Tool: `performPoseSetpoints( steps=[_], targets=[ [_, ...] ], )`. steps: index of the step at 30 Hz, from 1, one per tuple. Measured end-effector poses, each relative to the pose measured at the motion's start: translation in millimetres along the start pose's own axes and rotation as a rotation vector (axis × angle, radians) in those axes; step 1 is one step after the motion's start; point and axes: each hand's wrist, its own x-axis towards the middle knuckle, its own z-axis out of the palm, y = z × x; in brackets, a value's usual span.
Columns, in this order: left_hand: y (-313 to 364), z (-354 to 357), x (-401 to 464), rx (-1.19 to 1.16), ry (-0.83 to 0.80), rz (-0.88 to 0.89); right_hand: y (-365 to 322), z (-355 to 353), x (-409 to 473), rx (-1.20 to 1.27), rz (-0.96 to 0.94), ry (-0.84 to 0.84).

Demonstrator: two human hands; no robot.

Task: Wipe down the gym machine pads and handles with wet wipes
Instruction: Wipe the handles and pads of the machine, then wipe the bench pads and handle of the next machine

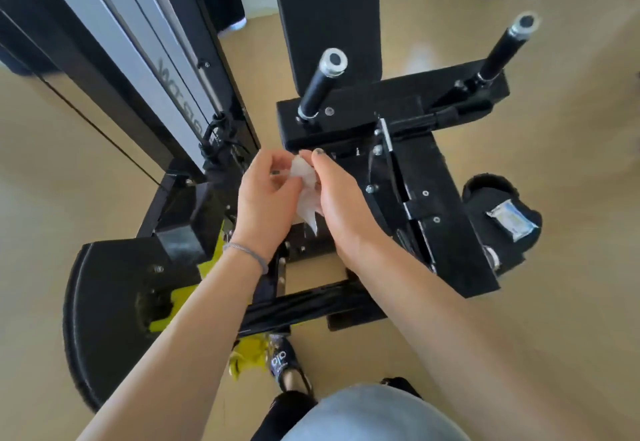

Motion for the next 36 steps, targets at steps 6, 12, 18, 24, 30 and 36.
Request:
performPoseSetpoints(
  steps=[6, 12, 18, 24, 30, 36],
  targets=[
    [58, 86, -34, -0.009, -0.186, 0.041, -26, -93, -51, -0.018, -0.154, 0.129],
    [85, 143, -34, 0.132, -0.286, 0.032, -41, -167, -73, 0.052, -0.12, 0.223],
    [88, 199, -16, 0.152, -0.408, 0.037, -38, -209, -51, 0.157, -0.183, 0.372],
    [107, 257, -6, 0.134, -0.487, -0.036, -52, -266, -35, 0.193, -0.088, 0.356],
    [137, 338, -1, 0.207, -0.557, -0.095, -88, -354, -31, 0.102, 0.017, 0.392],
    [169, 448, -16, 0.304, -0.574, -0.089, -124, -481, -42, -0.007, 0.016, 0.322]
  ],
)
